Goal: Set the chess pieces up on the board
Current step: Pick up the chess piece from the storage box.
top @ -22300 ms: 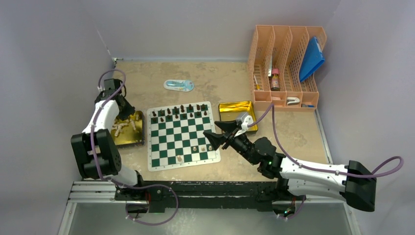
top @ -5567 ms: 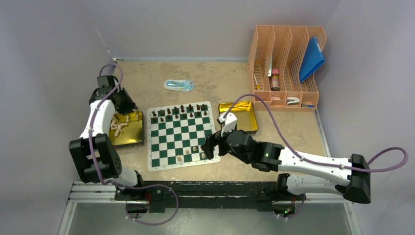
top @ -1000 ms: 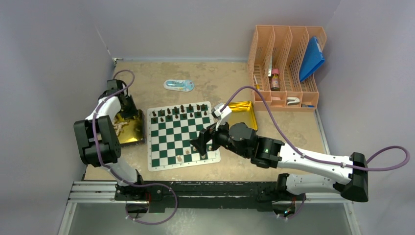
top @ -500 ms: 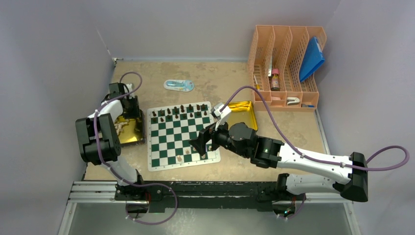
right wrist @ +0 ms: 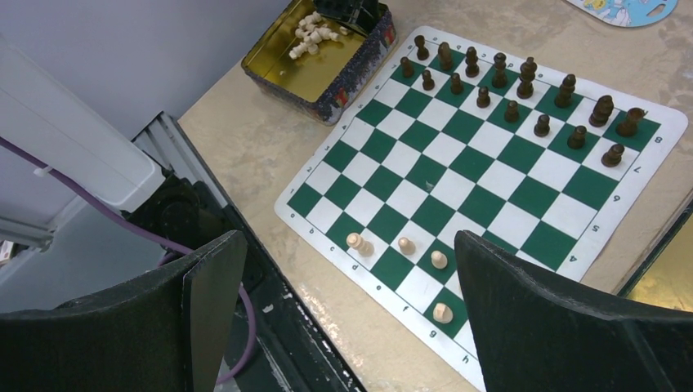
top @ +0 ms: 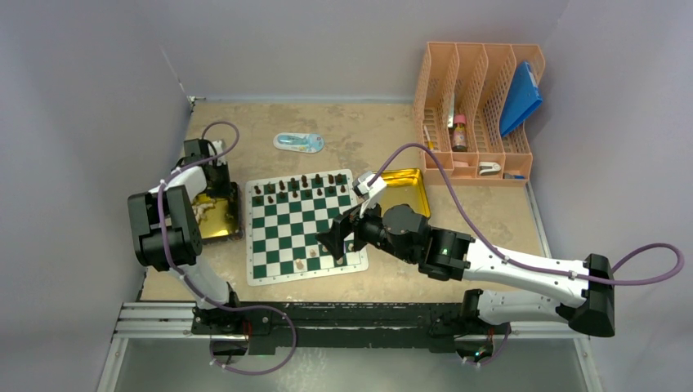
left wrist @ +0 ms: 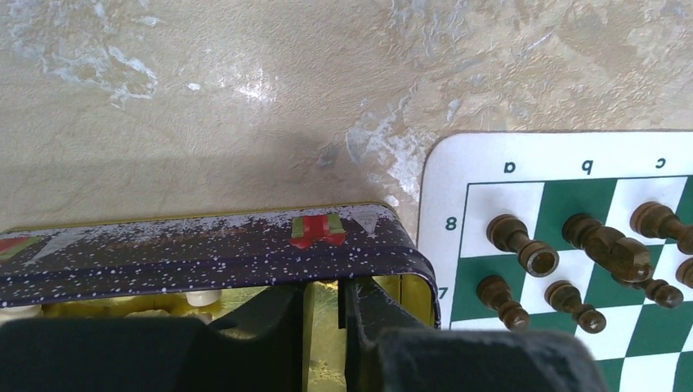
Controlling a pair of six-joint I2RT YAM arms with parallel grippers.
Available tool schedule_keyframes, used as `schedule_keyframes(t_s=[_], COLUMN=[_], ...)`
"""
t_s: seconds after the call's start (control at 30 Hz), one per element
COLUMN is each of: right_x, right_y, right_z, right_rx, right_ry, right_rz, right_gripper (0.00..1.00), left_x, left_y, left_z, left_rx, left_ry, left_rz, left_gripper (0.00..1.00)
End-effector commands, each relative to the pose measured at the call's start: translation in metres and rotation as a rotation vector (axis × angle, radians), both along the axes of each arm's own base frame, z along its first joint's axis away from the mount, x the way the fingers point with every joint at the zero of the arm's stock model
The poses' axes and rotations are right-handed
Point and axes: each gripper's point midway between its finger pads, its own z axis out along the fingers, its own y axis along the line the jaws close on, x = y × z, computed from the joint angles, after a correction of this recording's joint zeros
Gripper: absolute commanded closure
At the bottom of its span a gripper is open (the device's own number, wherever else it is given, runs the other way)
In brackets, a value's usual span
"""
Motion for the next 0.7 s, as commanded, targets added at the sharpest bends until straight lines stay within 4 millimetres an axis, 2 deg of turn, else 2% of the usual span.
schedule_keyframes(t_s=[0.0, 0.07, 0.13, 0.23, 0.33, 0.47, 0.67], right_x=[0.001, -0.001, 0.004, 0.011, 0.012, 0.015, 0.022], right_y=[0.001, 0.001, -0.003, -0.008, -0.007, -0.008, 0.000], right_z=[0.023, 0.015, 0.007, 0.009, 0.018, 0.023, 0.029], right_rx=[0.072, 0.054, 0.014, 0.007, 0.037, 0.062, 0.059], right_ry=[-0.026, -0.021, -0.026, -0.039, -0.054, -0.065, -0.159], right_rz=[-0.010, 0.007, -0.024, -0.066, -0.068, -0.088, -0.076], right_gripper=[0.01, 0.01, 0.01, 0.01, 0.01, 0.01, 0.01], left_x=[0.002, -0.004, -0.011, -0.020, -0.021, -0.021, -0.020], left_y=[0.000, -0.002, 0.004, 0.007, 0.005, -0.010, -0.036], left_z=[0.019, 0.021, 0.023, 0.033, 0.056, 0.091, 0.157], left_rx=[0.037, 0.031, 0.053, 0.070, 0.064, -0.006, -0.105], left_ry=[-0.040, -0.011, 0.031, 0.040, -0.011, -0.074, -0.207], left_rz=[-0.022, -0.020, 0.019, 0.065, 0.088, 0.070, -0.014], left_gripper=[0.91, 0.95, 0.99, 1.00, 1.00, 1.00, 1.00])
